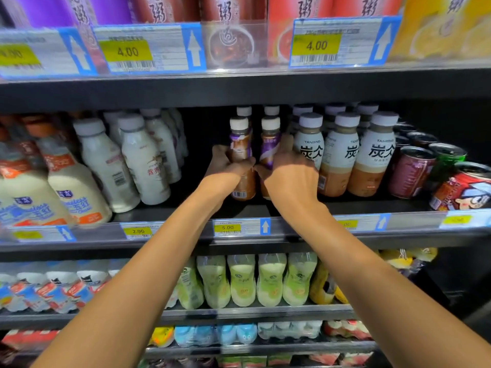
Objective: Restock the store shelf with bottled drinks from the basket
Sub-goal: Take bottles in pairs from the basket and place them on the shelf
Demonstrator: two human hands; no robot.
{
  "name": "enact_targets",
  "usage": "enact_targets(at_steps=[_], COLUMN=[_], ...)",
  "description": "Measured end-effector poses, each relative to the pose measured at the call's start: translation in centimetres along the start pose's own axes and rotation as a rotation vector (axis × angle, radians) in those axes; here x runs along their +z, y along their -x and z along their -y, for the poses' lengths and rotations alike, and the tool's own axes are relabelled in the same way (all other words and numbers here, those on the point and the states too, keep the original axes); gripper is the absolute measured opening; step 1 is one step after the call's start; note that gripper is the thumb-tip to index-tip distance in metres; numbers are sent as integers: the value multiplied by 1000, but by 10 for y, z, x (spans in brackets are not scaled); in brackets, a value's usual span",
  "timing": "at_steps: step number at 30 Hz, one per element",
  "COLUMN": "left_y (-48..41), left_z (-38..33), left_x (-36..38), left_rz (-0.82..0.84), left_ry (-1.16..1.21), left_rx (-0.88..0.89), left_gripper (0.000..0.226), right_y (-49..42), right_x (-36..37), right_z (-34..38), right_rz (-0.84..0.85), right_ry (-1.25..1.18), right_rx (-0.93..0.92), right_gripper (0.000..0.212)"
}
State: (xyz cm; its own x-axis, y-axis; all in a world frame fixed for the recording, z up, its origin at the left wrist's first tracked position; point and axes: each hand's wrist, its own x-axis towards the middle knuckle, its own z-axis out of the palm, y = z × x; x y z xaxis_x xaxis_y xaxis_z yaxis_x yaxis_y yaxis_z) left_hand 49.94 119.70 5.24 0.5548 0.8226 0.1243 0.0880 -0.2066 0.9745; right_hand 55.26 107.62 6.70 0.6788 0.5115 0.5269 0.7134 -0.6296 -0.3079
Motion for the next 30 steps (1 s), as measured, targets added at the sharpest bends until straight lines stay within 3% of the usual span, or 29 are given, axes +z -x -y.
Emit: enact_targets(at_steps=[7, 17, 22, 25, 30], left_y=[-4, -7, -8, -8, -9], left_z=[3, 0, -3, -5, -6], left_x=[-2, 2, 5, 8, 9], left_rz=[2, 29, 39, 32, 17], left_ry=[-45, -46, -62, -70, -62], left_rx=[46, 30, 30, 30, 27], left_gripper=[49, 53, 51, 52, 46], right_y=[-1, -14, -8, -16, -18], right_x=[3, 4, 4, 2, 2], right_z=[6, 9, 1, 5, 6], right_rz=[85, 166, 242, 153, 142], right_ry=[25, 139, 188, 95, 94], right_rx=[49, 65, -28, 49, 11], right_gripper=[79, 80, 53, 61, 42])
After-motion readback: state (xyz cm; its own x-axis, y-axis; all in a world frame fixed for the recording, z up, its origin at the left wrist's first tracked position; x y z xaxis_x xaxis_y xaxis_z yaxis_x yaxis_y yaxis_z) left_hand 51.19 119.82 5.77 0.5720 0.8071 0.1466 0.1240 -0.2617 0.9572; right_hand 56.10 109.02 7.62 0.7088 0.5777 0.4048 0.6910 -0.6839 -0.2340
